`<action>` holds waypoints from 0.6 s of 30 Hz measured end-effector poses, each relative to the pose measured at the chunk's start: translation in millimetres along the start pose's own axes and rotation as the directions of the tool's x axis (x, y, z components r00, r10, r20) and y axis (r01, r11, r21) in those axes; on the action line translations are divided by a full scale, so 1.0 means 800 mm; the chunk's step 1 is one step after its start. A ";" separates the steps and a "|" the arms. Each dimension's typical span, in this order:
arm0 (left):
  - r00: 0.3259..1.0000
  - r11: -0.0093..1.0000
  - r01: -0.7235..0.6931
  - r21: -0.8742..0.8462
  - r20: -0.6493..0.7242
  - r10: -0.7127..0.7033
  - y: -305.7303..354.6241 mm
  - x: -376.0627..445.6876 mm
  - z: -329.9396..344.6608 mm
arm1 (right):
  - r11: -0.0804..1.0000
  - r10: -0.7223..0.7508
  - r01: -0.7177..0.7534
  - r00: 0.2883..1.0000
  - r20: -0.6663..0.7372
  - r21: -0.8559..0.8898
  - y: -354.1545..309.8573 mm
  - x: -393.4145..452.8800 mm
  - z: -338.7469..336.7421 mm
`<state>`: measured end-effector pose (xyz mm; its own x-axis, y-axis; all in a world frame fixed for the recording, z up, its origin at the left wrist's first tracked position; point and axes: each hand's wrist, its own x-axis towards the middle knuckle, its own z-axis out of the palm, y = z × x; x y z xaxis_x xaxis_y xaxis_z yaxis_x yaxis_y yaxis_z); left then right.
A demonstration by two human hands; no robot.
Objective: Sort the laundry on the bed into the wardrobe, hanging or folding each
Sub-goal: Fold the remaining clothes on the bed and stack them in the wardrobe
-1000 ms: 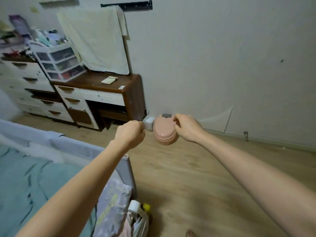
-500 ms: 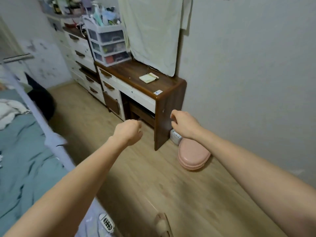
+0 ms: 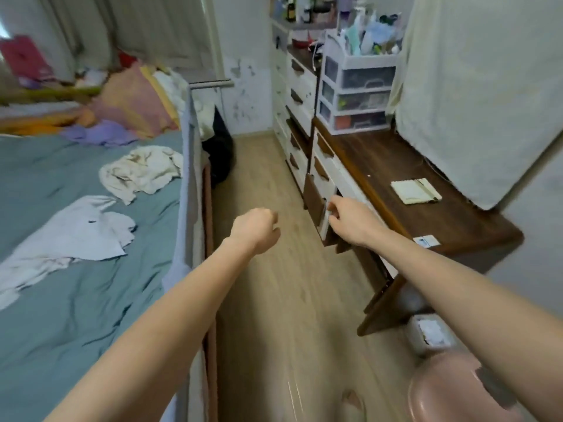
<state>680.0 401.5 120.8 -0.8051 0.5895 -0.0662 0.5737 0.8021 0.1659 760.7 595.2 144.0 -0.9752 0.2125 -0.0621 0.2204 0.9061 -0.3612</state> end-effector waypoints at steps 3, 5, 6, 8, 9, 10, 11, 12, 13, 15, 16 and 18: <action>0.981 0.977 0.190 -0.100 -0.025 -0.194 -0.067 0.045 0.000 | 0.986 -0.170 0.170 0.985 0.043 0.003 -0.024 0.111 0.021; 0.941 0.937 0.326 -0.124 -0.053 -0.334 -0.110 0.070 -0.004 | 0.961 -0.276 0.275 0.960 0.050 0.025 -0.043 0.179 0.037; 0.913 0.908 0.392 -0.148 -0.055 -0.404 -0.132 0.081 -0.009 | 0.948 -0.317 0.316 0.946 0.064 0.028 -0.057 0.211 0.042; 0.847 0.839 0.514 -0.180 -0.046 -0.529 -0.174 0.093 -0.020 | 0.919 -0.394 0.393 0.913 0.111 0.029 -0.088 0.276 0.051; 0.813 0.806 0.564 -0.179 -0.051 -0.580 -0.196 0.096 -0.025 | 0.902 -0.431 0.430 0.894 0.127 0.029 -0.106 0.309 0.056; 0.776 0.772 0.609 -0.180 -0.062 -0.627 -0.218 0.096 -0.029 | 0.885 -0.463 0.465 0.874 0.145 0.025 -0.125 0.340 0.061; 0.736 0.734 0.653 -0.187 -0.070 -0.673 -0.240 0.094 -0.032 | 0.864 -0.500 0.504 0.850 0.165 0.022 -0.147 0.369 0.066; 0.695 0.693 0.694 -0.197 -0.069 -0.716 -0.262 0.089 -0.034 | 0.841 -0.534 0.540 0.824 0.190 0.019 -0.170 0.393 0.073; 0.649 0.647 0.735 -0.206 -0.064 -0.758 -0.284 0.083 -0.034 | 0.813 -0.573 0.582 0.792 0.211 0.023 -0.195 0.417 0.082; 0.548 0.546 0.813 -0.204 -0.051 -0.835 -0.332 0.072 -0.031 | 0.759 -0.635 0.650 0.731 0.248 0.027 -0.246 0.459 0.105; 0.499 0.496 0.844 -0.205 -0.040 -0.866 -0.357 0.066 -0.030 | 0.736 -0.657 0.676 0.706 0.262 0.025 -0.273 0.477 0.120; 0.417 0.411 0.885 -0.218 -0.018 -0.909 -0.406 0.059 -0.024 | 0.694 -0.689 0.719 0.657 0.307 0.020 -0.326 0.511 0.153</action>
<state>452.8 167.0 82.8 -0.8598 -0.4847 -0.1605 -0.5100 0.8306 0.2237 302.4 401.2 99.0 -0.7985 -0.5969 -0.0775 -0.5488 0.7749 -0.3137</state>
